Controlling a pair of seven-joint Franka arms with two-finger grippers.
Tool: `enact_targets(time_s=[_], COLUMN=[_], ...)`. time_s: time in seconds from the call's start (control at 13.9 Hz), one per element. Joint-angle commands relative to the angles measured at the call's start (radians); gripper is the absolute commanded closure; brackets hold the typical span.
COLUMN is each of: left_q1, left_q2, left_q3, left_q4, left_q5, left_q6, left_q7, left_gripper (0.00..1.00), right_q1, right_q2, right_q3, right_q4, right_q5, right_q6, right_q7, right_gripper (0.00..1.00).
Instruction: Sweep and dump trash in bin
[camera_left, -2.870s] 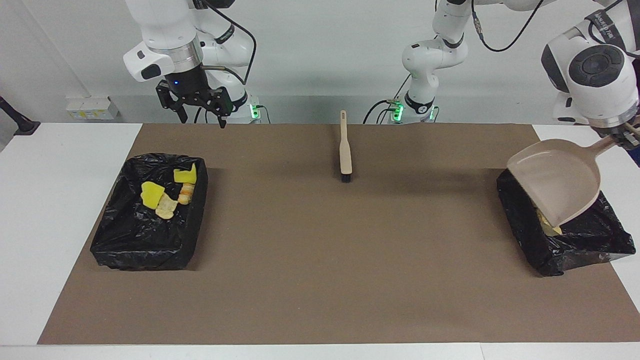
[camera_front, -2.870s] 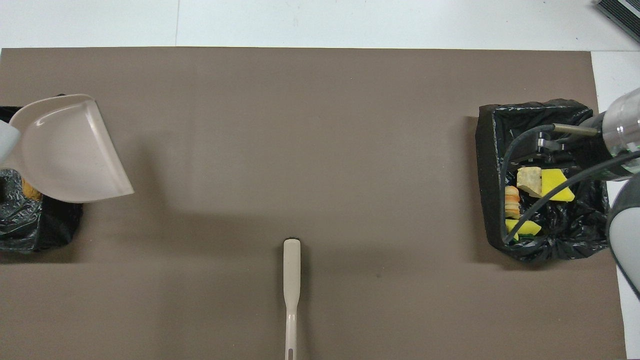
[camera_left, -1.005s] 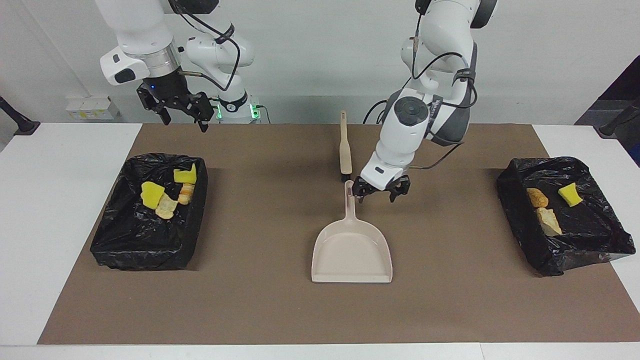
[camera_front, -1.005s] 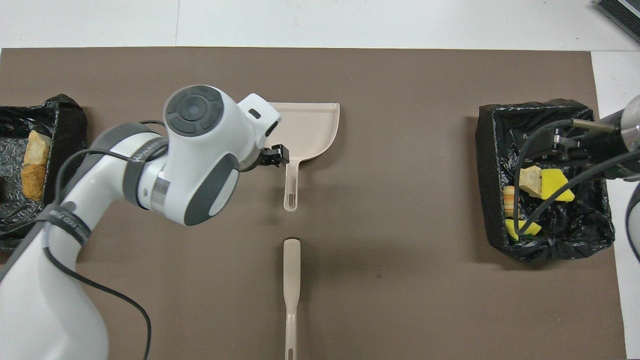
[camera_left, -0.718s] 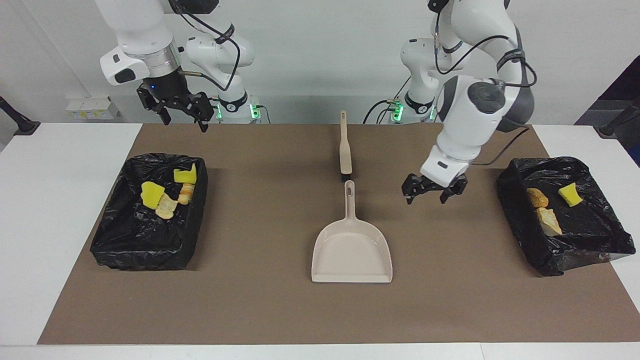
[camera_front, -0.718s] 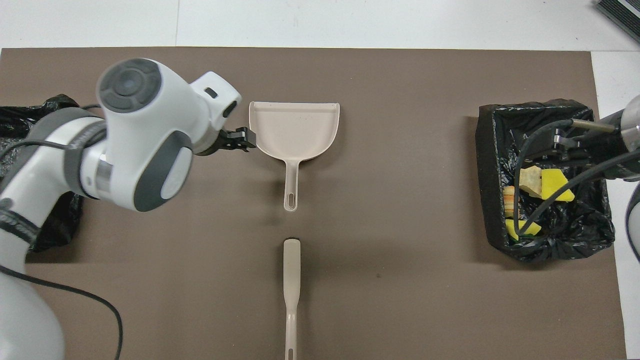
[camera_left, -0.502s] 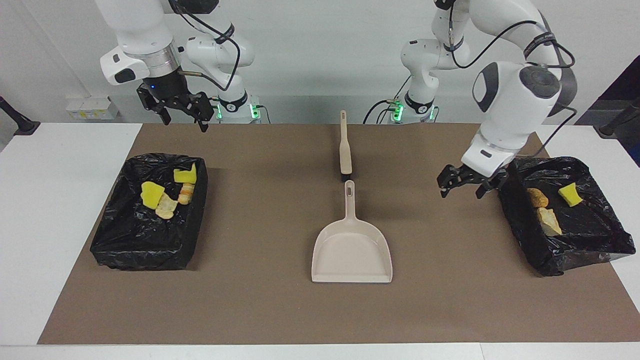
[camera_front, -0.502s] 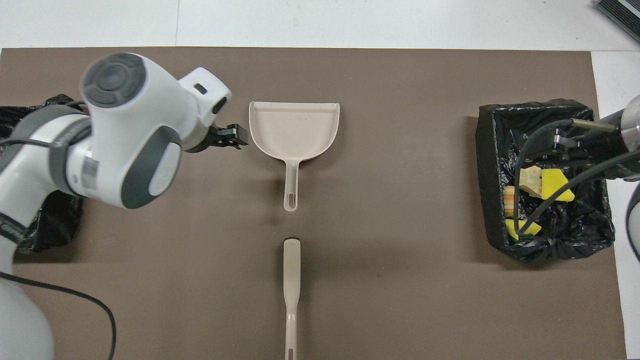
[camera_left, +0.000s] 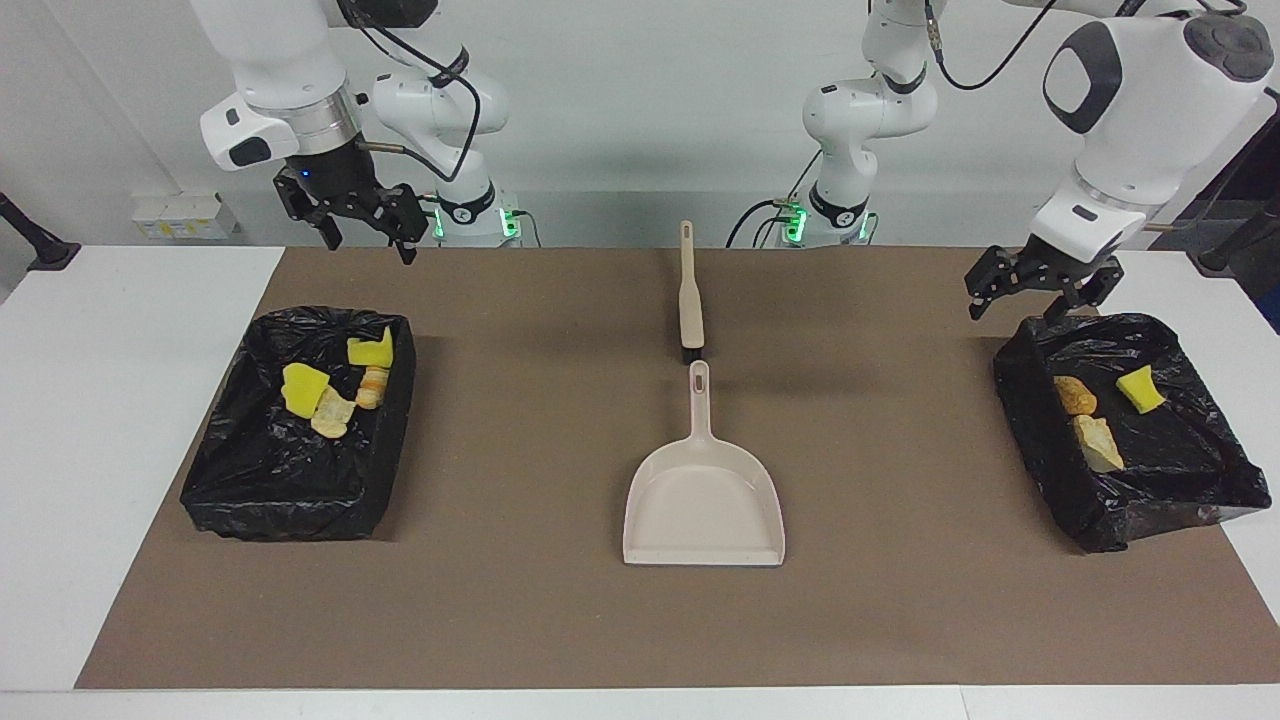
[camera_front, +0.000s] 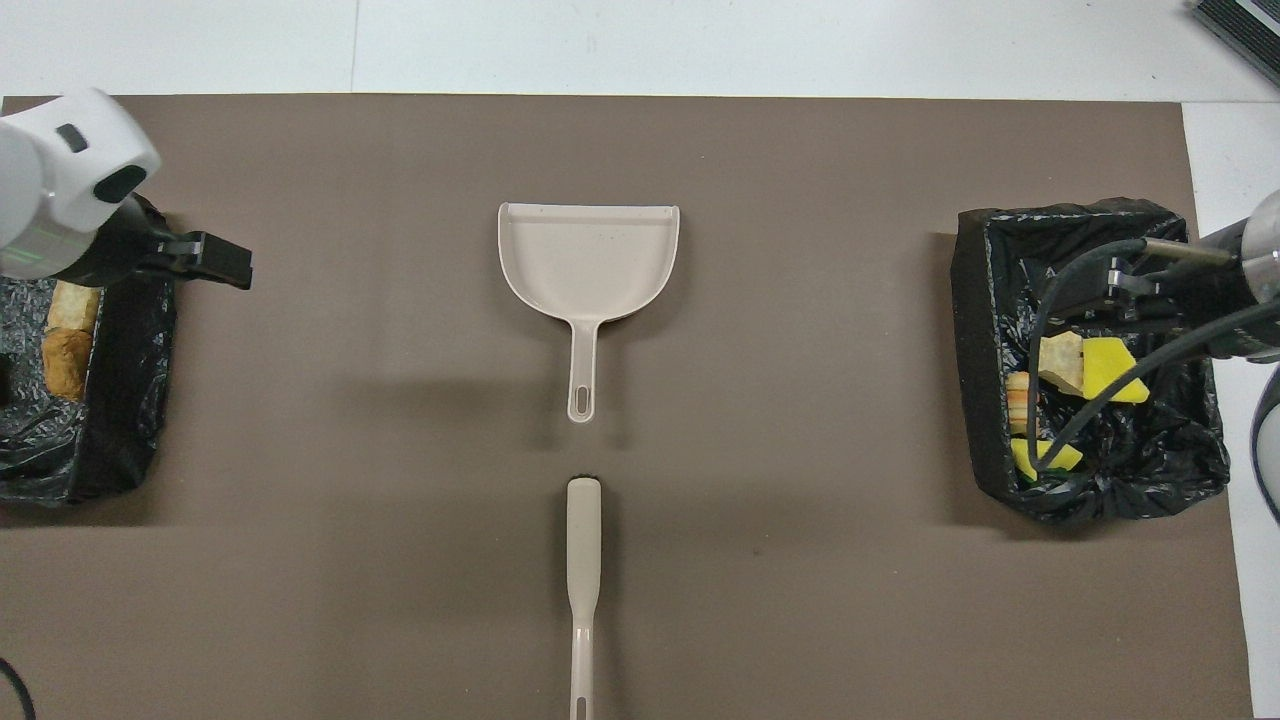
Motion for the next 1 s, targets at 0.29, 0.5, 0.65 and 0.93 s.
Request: enact_targets(time_s=[0.29, 0.5, 0.65, 0.93], left_q1=[-0.009, -0.009, -0.004, -0.006], left_q2=[-0.058, -0.044, -0.027, -0.019], left_q3=[-0.016, -0.018, -0.018, -0.018], left_q4=[-0.050, -0.023, 0.011, 0.026], left_q5=[-0.010, 0.008, -0.002, -0.006], left_q6=[-0.034, -0.071, -0.079, -0.078], left_q7=[0.001, 0.007, 0.016, 0.015], left_gripper=[0.00, 0.00, 0.00, 0.00], right_q1=[-0.014, -0.014, -0.014, -0.014], right_q2=[-0.014, -0.014, -0.014, -0.014], right_q3=[0.005, 0.005, 0.005, 0.005], right_q4=[-0.015, -0.015, -0.015, -0.015], right_q5=[0.004, 0.004, 0.004, 0.004], right_q6=[-0.007, -0.007, -0.007, -0.007], right_q7=[-0.032, -0.032, -0.032, -0.032], right_gripper=[0.00, 0.00, 0.00, 0.00])
